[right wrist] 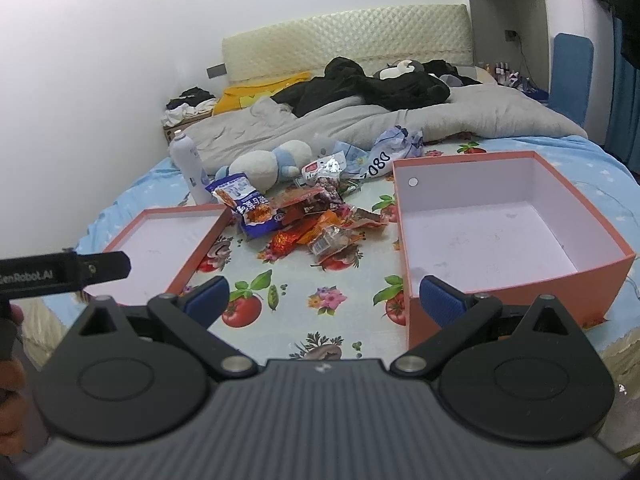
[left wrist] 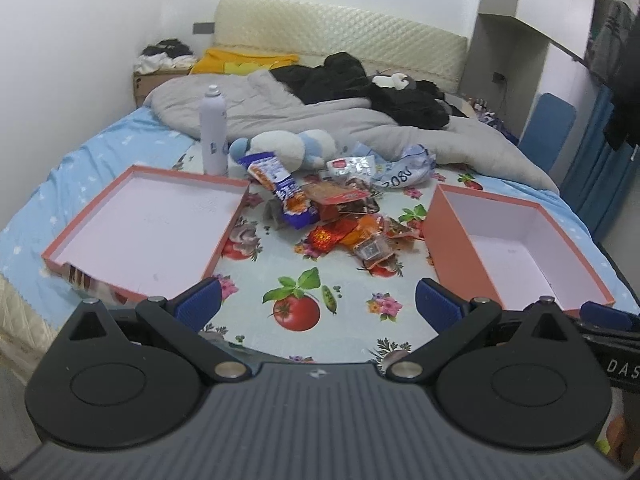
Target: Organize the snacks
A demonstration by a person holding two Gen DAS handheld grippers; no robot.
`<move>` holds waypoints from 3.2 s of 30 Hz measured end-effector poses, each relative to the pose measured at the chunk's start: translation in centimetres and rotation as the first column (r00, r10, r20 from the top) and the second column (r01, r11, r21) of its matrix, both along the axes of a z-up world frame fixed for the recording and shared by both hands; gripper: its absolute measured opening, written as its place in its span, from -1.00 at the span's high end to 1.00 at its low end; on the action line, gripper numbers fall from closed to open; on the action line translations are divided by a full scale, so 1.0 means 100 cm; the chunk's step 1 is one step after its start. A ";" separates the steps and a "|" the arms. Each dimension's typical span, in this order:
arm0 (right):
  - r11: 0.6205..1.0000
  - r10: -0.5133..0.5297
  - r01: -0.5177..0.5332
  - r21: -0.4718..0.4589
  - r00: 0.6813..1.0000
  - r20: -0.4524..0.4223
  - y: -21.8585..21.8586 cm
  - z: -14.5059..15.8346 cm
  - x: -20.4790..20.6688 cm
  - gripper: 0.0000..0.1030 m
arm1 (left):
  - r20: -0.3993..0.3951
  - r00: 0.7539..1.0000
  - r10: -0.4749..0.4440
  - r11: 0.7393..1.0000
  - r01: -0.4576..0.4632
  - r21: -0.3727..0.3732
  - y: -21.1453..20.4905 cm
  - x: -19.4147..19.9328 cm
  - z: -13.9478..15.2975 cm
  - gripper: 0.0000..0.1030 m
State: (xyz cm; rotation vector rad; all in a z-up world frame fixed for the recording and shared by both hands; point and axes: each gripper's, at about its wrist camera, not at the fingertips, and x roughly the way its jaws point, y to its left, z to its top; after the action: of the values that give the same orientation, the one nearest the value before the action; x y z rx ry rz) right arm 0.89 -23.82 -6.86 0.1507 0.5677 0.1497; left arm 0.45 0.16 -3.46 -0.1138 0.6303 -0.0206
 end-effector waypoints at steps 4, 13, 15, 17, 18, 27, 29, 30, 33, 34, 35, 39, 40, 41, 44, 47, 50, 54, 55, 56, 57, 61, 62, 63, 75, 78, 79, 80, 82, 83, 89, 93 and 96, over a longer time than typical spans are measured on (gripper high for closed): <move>1.000 -0.006 0.006 0.005 1.000 0.013 -0.004 0.000 -0.003 -1.00 | -0.012 1.000 -0.014 1.000 0.014 -0.004 -0.004 0.001 -0.002 -1.00; 1.000 -0.008 0.008 0.008 1.000 0.005 -0.005 -0.010 -0.007 -1.00 | -0.028 0.999 -0.035 0.999 0.036 0.026 -0.009 0.004 -0.013 -1.00; 1.000 -0.011 0.011 0.001 1.000 -0.001 -0.004 -0.012 -0.007 -1.00 | -0.023 0.999 -0.042 0.998 0.043 0.055 -0.011 0.005 -0.015 -1.00; 1.000 -0.010 0.010 0.004 1.000 -0.002 -0.004 -0.013 -0.008 -1.00 | -0.020 0.998 -0.052 0.997 0.052 0.052 -0.009 0.005 -0.016 -1.00; 1.000 -0.010 0.010 0.003 1.000 -0.001 -0.004 -0.013 -0.009 -1.00 | -0.021 0.998 -0.056 0.997 0.057 0.050 -0.009 0.006 -0.017 -1.00; 1.000 0.002 -0.001 -0.001 1.000 0.009 -0.002 -0.013 -0.012 -1.00 | -0.029 0.999 -0.046 0.999 0.046 0.013 -0.009 0.010 -0.020 -1.00; 1.000 0.015 -0.015 0.006 1.000 0.006 -0.001 -0.014 -0.012 -1.00 | -0.029 0.998 -0.048 0.999 0.048 0.013 -0.009 0.010 -0.021 -1.00; 1.000 0.021 -0.021 0.010 1.000 0.003 -0.001 -0.015 -0.012 -1.00 | -0.030 0.998 -0.048 0.999 0.048 0.013 -0.009 0.009 -0.021 -1.00; 1.000 0.010 -0.010 0.009 1.000 -0.005 -0.001 -0.017 -0.011 -1.00 | -0.039 0.998 -0.053 0.998 0.054 0.013 -0.009 0.011 -0.025 -1.00; 1.000 0.007 -0.007 0.006 1.000 -0.005 -0.001 -0.017 -0.010 -1.00 | -0.044 0.997 -0.058 0.998 0.058 0.013 -0.009 0.013 -0.026 -1.00; 1.000 0.005 -0.005 0.004 1.000 -0.005 -0.002 -0.017 -0.009 -1.00 | -0.047 0.997 -0.057 0.998 0.058 0.014 -0.008 0.014 -0.027 -1.00; 1.000 -0.012 0.012 0.007 1.000 -0.011 -0.005 -0.019 -0.007 -1.00 | -0.053 0.997 -0.052 0.999 0.052 0.002 -0.007 0.020 -0.031 -1.00; 1.000 -0.014 0.014 0.006 1.000 -0.014 -0.005 -0.019 -0.007 -1.00 | -0.052 0.997 -0.055 0.998 0.055 -0.002 -0.007 0.021 -0.032 -1.00; 1.000 -0.014 0.014 0.005 1.000 -0.017 -0.006 -0.020 -0.006 -1.00 | -0.051 0.997 -0.057 0.998 0.057 -0.002 -0.008 0.022 -0.032 -1.00; 1.000 -0.020 0.020 0.004 0.999 -0.026 -0.008 -0.022 -0.005 -1.00 | -0.053 0.996 -0.065 0.998 0.065 0.000 -0.010 0.026 -0.035 -1.00; 1.000 -0.015 0.015 0.014 0.999 -0.041 -0.009 -0.026 -0.003 -1.00 | -0.051 0.996 -0.070 0.998 0.070 0.004 -0.013 0.028 -0.037 -1.00; 1.000 -0.005 0.006 0.020 0.999 -0.038 -0.010 -0.028 -0.001 -1.00 | -0.065 0.995 -0.071 0.997 0.070 -0.015 -0.013 0.031 -0.040 -1.00; 0.999 0.008 -0.006 0.032 0.999 -0.042 -0.009 -0.031 0.003 -0.92 | -0.079 0.994 -0.074 0.997 0.073 -0.009 -0.013 0.036 -0.045 -1.00; 0.999 0.010 -0.008 0.035 0.999 -0.042 -0.009 -0.032 0.004 -0.92 | -0.080 0.994 -0.074 0.997 0.074 -0.005 -0.013 0.037 -0.046 -1.00; 0.999 0.011 -0.009 0.035 0.999 -0.042 -0.009 -0.033 0.006 -0.92 | -0.083 0.994 -0.075 0.997 0.075 -0.004 -0.012 0.039 -0.047 -1.00; 0.999 0.014 -0.012 0.035 0.999 -0.041 -0.008 -0.034 0.007 -0.90 | -0.086 0.993 -0.077 0.997 0.077 -0.005 -0.011 0.041 -0.048 -1.00; 0.999 0.017 -0.015 0.031 0.999 -0.042 -0.005 -0.039 0.015 -0.69 | -0.094 0.991 -0.094 0.996 0.092 -0.020 -0.008 0.050 -0.051 -1.00; 0.999 0.019 -0.017 0.030 0.999 -0.047 -0.004 -0.040 0.018 -0.63 | -0.095 0.991 -0.097 0.995 0.096 -0.017 -0.008 0.053 -0.051 -1.00; 0.999 0.023 -0.021 0.026 0.999 -0.049 -0.003 -0.041 0.020 -0.58 | -0.095 0.990 -0.100 0.995 0.099 -0.015 -0.008 0.055 -0.052 -1.00; 0.996 0.078 -0.077 -0.036 0.997 0.003 0.019 -0.045 0.048 -0.18 | -0.109 0.984 -0.139 0.990 0.134 -0.053 0.006 0.092 -0.066 -0.98; 0.996 0.084 -0.083 -0.045 0.996 0.013 0.027 -0.049 0.058 -0.17 | -0.112 0.979 -0.170 0.984 0.163 -0.066 0.010 0.107 -0.070 -0.92; 0.995 0.087 -0.086 -0.050 0.996 0.014 0.030 -0.050 0.061 -0.17 | -0.112 0.978 -0.178 0.983 0.171 -0.071 0.011 0.112 -0.072 -0.91; 0.994 0.093 -0.093 -0.056 0.996 0.014 0.033 -0.052 0.066 -0.17 | -0.111 0.977 -0.185 0.982 0.178 -0.070 0.011 0.119 -0.074 -0.90; 0.992 0.109 -0.108 -0.063 0.994 0.010 0.037 -0.056 0.075 -0.17 | -0.110 0.976 -0.186 0.982 0.181 -0.054 0.011 0.130 -0.078 -0.88; 0.991 0.119 -0.118 -0.066 0.993 0.007 0.039 -0.058 0.080 -0.18 | -0.103 0.976 -0.190 0.982 0.187 -0.039 0.013 0.137 -0.080 -0.86; 0.981 0.171 -0.170 -0.098 0.985 -0.002 0.052 -0.069 0.113 -0.18 | -0.091 0.981 -0.169 0.985 0.166 -0.037 0.026 0.180 -0.090 -0.76; 0.976 0.197 -0.197 -0.092 0.980 -0.006 0.059 -0.080 0.140 -0.47 | -0.094 0.979 -0.180 0.983 0.176 -0.043 0.026 0.210 -0.100 -0.76; 0.974 0.200 -0.200 -0.106 0.980 -0.013 0.064 -0.094 0.162 -0.49 | -0.098 0.979 -0.176 0.983 0.170 -0.062 0.029 0.234 -0.107 -0.76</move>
State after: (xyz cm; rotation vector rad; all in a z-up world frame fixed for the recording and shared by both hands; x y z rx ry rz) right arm 17.06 -17.39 -16.22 -0.0113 0.5910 0.3147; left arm 23.82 3.05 -14.18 -0.1117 0.7421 -0.2010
